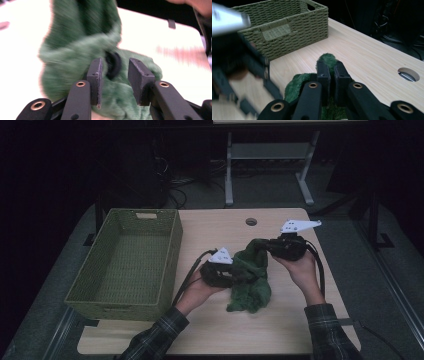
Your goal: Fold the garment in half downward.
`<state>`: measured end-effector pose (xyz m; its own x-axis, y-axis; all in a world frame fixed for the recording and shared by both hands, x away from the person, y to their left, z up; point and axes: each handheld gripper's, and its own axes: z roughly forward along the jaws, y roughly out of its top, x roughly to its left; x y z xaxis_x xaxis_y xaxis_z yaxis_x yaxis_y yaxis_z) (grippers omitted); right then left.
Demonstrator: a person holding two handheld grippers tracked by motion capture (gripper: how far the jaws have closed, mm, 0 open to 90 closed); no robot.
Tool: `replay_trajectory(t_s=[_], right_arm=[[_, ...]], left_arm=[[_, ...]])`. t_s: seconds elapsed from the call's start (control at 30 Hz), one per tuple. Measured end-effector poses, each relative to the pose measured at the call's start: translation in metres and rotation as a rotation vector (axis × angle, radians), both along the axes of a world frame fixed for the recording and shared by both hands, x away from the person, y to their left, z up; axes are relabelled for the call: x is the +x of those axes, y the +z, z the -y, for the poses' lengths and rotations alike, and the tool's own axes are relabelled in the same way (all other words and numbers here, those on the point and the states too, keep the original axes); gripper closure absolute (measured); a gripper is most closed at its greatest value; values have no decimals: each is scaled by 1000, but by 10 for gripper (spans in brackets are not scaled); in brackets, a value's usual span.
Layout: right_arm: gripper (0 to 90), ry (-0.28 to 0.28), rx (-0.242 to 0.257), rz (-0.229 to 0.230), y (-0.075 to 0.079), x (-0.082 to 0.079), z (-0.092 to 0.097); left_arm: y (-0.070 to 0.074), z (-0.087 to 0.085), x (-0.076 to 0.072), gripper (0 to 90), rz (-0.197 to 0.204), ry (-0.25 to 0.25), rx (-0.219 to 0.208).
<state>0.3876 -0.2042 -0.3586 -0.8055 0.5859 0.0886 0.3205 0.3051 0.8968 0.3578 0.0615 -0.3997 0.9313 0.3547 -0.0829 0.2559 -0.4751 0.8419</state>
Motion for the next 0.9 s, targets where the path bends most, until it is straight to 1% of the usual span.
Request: replay_trajectory(t_s=[0.03,0.07,0.1,0.13,0.17,0.2,0.27,0.3,0.37,0.43,0.5,0.53,0.57,0.63,0.67,0.7,0.73,0.77,0.8,0.83,0.9], right_arm=[[857,4,-1,3,1,-1,1],[857,12,-1,5,1,-3,1],[857,31,4,9,3,-7,2],[857,31,4,9,3,-7,2],[857,39,-1,10,3,-8,2],[857,56,0,15,3,-11,1],[857,79,-7,19,3,-17,-2],[857,89,-8,20,3,-19,-3],[857,111,-4,16,2,-25,-5],[857,124,-5,14,0,-29,-5],[857,135,-7,16,-1,-33,-5],[857,141,-6,14,-2,-36,-5],[857,147,-5,17,-3,-37,-5],[857,160,8,11,-4,-40,-4],[857,172,14,10,-5,-41,-4],[857,179,11,12,-5,-45,-4],[857,179,11,12,-5,-45,-4],[856,184,10,13,-6,-46,-4],[856,187,6,8,-7,-48,-4],[856,189,2,4,-8,-50,-4],[856,194,-3,-4,-11,-54,-3]], left_arm=[[5,-4,3,635,15,16,-5],[8,-7,5,634,17,31,-7],[13,-12,10,617,19,62,-27],[13,-12,10,609,19,62,-27],[16,-15,13,609,24,82,-33],[17,-15,15,591,21,97,-39],[18,-16,19,558,26,113,-42],[18,-16,22,542,29,121,-36],[18,-14,27,501,26,128,-34],[17,-9,33,488,22,134,-21],[15,-4,38,466,19,127,-2],[14,-2,39,455,22,123,1],[13,2,41,451,16,118,3],[8,8,46,447,15,110,35],[5,10,47,451,6,108,42],[3,12,48,555,-6,104,49],[2,12,48,555,-13,92,55],[1,13,46,639,-24,65,67],[1,13,44,714,-19,52,71],[3,13,39,836,-3,41,65],[5,10,31,843,10,35,52]])
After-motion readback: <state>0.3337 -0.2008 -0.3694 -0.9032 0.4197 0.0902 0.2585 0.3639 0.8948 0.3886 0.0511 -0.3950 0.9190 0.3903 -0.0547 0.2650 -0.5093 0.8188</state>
